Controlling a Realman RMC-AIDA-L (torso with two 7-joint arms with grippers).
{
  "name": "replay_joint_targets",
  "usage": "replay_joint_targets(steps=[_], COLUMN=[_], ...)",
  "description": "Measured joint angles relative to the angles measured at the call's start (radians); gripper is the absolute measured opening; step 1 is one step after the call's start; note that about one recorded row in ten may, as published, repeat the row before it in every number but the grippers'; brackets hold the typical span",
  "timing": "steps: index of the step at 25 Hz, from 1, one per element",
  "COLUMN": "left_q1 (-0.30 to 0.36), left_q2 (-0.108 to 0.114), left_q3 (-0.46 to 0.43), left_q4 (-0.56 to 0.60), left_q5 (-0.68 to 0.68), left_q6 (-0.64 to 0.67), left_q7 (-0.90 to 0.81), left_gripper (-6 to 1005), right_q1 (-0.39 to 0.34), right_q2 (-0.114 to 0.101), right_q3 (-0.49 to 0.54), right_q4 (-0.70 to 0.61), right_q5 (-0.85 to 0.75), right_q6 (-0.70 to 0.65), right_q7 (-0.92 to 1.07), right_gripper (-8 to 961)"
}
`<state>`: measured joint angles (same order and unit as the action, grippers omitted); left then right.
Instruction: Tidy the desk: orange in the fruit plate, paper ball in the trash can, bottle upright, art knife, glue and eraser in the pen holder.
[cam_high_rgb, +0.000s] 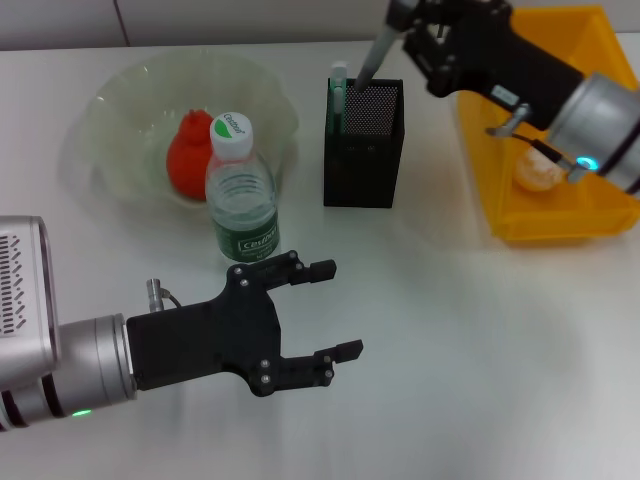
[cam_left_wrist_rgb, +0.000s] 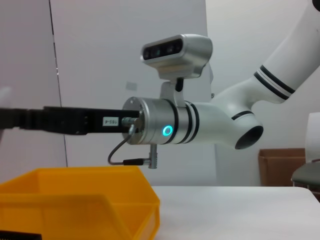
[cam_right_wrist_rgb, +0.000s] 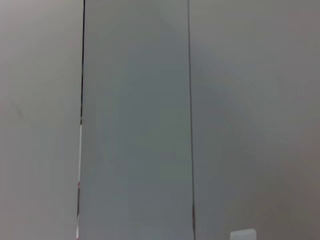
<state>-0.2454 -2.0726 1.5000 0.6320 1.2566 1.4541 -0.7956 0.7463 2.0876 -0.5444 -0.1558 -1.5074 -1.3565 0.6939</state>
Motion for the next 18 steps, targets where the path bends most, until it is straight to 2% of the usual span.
replay_joint_targets(steps=[8,18], left_q1=[-0.006,0.005], left_q2=[0.001,0.004], left_q3=[-0.004,-0.004], left_q4=[-0.032,-0.034], left_q5=[-0.004,-0.005], left_q6=[0.008,0.01], left_q7=[0.005,0.006], left_gripper=[788,786], right_q1=[0.078,0.058], right_q2=[0.002,0.002], right_q3=[-0.065,-0.071], right_q4=[0.045,0.051], right_q5=[-0.001,0.0], right_q6=[0.165,0.161], right_q7=[0.008,0.009], right_gripper=[146,164])
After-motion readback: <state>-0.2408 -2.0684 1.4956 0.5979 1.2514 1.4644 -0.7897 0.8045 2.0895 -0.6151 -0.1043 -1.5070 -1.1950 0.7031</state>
